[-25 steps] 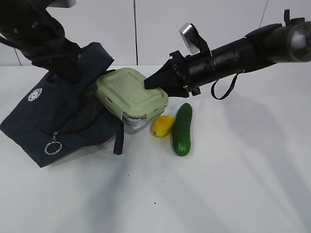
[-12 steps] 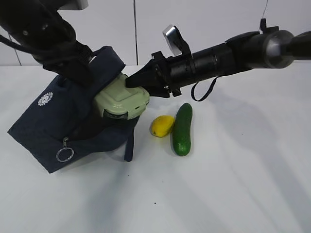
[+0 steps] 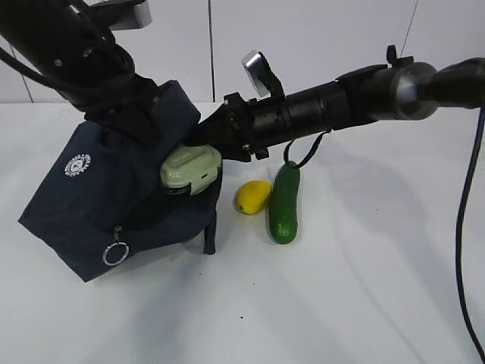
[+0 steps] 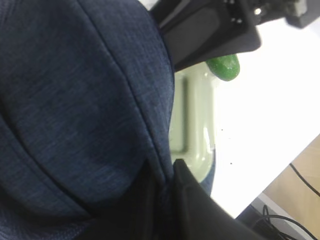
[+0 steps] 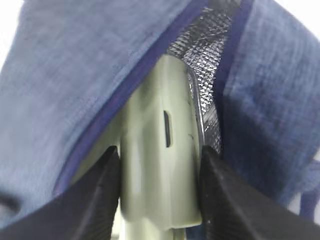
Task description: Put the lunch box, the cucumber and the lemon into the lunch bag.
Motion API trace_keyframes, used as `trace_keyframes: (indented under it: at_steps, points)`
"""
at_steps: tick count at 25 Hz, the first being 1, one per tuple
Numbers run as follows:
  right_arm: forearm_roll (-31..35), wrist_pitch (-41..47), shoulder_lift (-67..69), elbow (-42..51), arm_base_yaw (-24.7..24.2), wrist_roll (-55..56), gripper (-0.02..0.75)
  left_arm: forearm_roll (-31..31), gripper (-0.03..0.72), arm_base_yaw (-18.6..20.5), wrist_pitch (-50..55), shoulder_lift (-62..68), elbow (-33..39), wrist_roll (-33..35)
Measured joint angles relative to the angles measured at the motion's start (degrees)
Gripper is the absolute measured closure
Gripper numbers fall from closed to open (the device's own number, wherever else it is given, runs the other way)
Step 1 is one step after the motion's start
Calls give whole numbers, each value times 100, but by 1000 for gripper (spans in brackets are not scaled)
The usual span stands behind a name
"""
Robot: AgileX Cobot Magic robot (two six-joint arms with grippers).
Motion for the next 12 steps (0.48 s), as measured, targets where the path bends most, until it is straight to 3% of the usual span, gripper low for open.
trace_keyframes:
  at_steps: [12]
  points:
    - [468,-198,234,0,275,-482,385,-329,673,0,0,23,0,12]
